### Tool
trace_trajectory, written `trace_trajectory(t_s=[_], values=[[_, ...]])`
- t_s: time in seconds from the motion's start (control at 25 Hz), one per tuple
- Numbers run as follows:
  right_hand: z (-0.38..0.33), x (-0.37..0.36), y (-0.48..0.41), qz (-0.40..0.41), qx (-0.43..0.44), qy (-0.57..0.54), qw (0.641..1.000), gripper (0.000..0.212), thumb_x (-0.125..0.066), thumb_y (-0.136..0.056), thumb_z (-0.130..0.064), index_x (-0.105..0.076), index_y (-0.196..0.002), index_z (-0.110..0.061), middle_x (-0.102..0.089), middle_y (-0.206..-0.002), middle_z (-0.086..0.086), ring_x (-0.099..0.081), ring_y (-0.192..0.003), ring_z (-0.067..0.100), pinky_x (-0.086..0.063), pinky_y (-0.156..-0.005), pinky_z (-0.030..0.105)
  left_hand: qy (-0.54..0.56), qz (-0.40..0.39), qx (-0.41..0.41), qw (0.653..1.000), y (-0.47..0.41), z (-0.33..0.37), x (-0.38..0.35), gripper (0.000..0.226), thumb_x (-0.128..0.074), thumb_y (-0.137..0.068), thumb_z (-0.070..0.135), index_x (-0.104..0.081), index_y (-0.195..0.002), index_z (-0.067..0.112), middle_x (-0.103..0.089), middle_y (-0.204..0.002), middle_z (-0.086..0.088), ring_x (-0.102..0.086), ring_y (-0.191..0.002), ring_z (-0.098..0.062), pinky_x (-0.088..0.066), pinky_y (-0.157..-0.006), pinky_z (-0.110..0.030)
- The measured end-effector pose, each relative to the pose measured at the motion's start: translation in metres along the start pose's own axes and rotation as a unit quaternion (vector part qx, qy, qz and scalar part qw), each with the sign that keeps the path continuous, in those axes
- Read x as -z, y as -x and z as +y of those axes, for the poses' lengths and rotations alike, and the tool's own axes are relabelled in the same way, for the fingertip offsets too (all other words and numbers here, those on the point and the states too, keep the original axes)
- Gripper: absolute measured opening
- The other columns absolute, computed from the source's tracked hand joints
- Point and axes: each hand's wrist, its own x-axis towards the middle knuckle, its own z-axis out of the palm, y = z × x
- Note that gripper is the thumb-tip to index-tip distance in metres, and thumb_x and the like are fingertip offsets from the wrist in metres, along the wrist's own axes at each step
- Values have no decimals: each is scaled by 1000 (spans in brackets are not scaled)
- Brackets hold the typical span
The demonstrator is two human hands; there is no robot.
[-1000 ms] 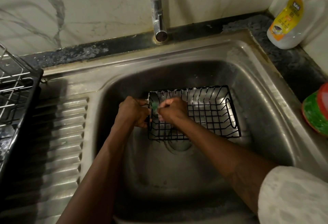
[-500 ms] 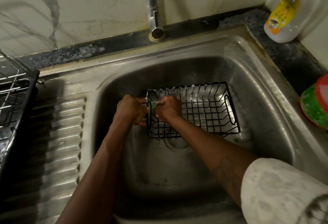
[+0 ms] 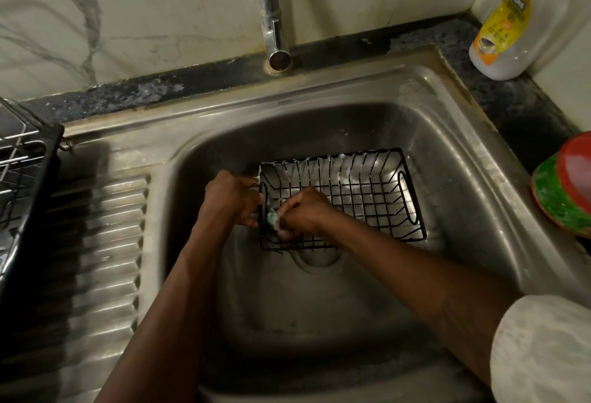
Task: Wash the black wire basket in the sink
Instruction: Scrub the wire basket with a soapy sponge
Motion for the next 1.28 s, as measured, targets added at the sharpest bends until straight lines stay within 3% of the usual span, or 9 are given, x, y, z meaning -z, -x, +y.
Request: trace_trajectory(t_s=[0.12,0.24,0.36,0.52,0.72,0.88,1.0,1.16,1.28], values=[[-16,7,1,83,53,-130,987,21,-77,-84,-4,-71,-101,-15,-71,-100,3,-72,-82,12,-61,-66,24,22,4,26,999,0,3,-2,21,-76,-84,3,-68,-80,22,-73,-83,-3,-75,-82,-27,-62,-75,-51],[-30,1,9,112,121,-186,969,22,-78,-83,-3,-73,-104,-9,-75,-92,11,-75,-78,28,-64,-69,40,11,-3,21,1000,-1,2,-3,13,-84,-79,13,-75,-81,22,-74,-81,-3,-75,-84,-25,-62,-73,-52],[-13,-5,31,51,126,-160,978,12,-79,-84,-3,-76,-95,-4,-77,-87,11,-76,-77,25,-64,-70,35,29,-9,23,999,4,3,-1,14,-80,-82,6,-75,-89,17,-75,-96,-10,-74,-87,-30,-61,-77,-55],[-3,4,35,-56,98,4,994,16,-86,-77,-13,-80,-91,-14,-77,-87,-5,-73,-79,5,-62,-74,26,45,-21,21,999,15,7,-1,22,-69,-90,-3,-66,-102,15,-69,-107,-18,-70,-87,-31,-61,-75,-55],[-30,9,17,73,61,-235,967,22,-83,-78,0,-74,-97,-8,-73,-98,9,-75,-81,20,-64,-68,33,62,-38,18,997,27,13,-5,28,-65,-92,-5,-65,-119,4,-66,-114,-23,-67,-97,-34,-62,-65,-51],[-9,-6,26,-19,73,-134,988,15,-84,-77,-1,-77,-89,-7,-76,-89,7,-76,-79,19,-64,-71,35,64,-61,45,995,29,17,1,25,-55,-97,-5,-59,-117,10,-68,-106,-16,-66,-103,-32,-57,-87,-49],[1,2,30,-90,158,24,983,15,-87,-75,-11,-80,-88,-17,-77,-88,-6,-72,-86,7,-61,-84,32,56,-57,50,996,26,16,2,28,-53,-97,-8,-61,-120,7,-66,-112,-23,-67,-104,-40,-57,-84,-55],[2,12,31,-178,169,15,969,15,-84,-80,-16,-80,-95,-17,-78,-93,-5,-73,-94,12,-59,-89,32,47,-33,50,997,23,15,-4,32,-60,-93,-8,-64,-121,6,-66,-84,-14,-70,-82,-33,-62,-65,-52],[7,2,19,-127,151,114,974,12,-82,-81,-15,-81,-92,-19,-74,-81,-12,-67,-80,2,-54,-82,24,4,-37,41,998,18,11,-4,32,-64,-90,-4,-67,-115,16,-70,-101,-15,-72,-83,-30,-63,-66,-51]])
